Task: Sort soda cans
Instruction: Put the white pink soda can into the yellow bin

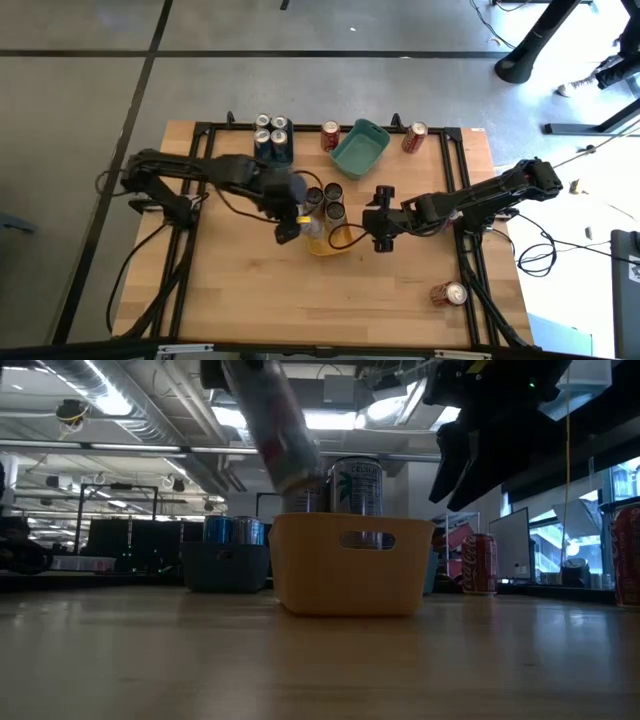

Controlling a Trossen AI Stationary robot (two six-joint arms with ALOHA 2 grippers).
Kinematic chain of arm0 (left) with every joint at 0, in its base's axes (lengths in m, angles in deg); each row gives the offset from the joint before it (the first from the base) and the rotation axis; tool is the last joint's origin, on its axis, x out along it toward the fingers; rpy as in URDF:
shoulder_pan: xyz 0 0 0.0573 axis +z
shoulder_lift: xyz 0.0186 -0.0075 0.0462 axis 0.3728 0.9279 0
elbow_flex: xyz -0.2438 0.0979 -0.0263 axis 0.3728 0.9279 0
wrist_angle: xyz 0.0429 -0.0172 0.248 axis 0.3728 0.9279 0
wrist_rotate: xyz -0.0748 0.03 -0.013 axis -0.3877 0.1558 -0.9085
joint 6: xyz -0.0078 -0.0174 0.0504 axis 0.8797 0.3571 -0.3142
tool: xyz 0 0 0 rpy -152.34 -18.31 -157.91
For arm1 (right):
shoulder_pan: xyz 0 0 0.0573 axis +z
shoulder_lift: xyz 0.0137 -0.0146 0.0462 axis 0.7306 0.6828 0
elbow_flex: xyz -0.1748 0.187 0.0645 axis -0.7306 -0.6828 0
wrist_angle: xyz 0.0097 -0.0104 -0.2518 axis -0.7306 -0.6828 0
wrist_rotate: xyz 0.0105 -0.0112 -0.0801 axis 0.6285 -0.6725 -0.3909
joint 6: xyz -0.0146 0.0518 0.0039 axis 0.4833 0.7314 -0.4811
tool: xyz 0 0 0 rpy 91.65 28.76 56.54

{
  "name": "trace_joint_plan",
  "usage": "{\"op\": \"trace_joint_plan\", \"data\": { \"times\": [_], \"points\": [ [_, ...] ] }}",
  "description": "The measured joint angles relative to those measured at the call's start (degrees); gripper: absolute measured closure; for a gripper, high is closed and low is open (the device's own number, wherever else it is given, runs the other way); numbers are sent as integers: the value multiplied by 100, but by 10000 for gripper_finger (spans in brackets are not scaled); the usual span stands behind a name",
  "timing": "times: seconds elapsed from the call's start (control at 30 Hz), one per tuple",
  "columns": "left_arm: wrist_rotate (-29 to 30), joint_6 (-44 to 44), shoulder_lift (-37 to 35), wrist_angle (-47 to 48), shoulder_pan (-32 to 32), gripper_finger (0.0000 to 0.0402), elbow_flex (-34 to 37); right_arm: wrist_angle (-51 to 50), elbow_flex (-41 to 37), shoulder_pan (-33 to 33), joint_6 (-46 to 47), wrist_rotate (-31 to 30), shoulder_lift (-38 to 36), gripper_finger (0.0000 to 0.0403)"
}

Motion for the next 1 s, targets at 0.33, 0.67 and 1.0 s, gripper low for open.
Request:
{"op": "trace_joint_plan", "data": {
  "times": [0.33,0.67,1.0],
  "points": [
    [-23,-234,1137,441,427,156,-736,1,-1,0,162,0,0,84],
    [79,-364,1630,427,577,141,-738,80,-1,0,286,-5,0,84],
    [159,-490,1972,215,580,119,-738,160,-1,0,291,-46,-1,84]
  ]
}}
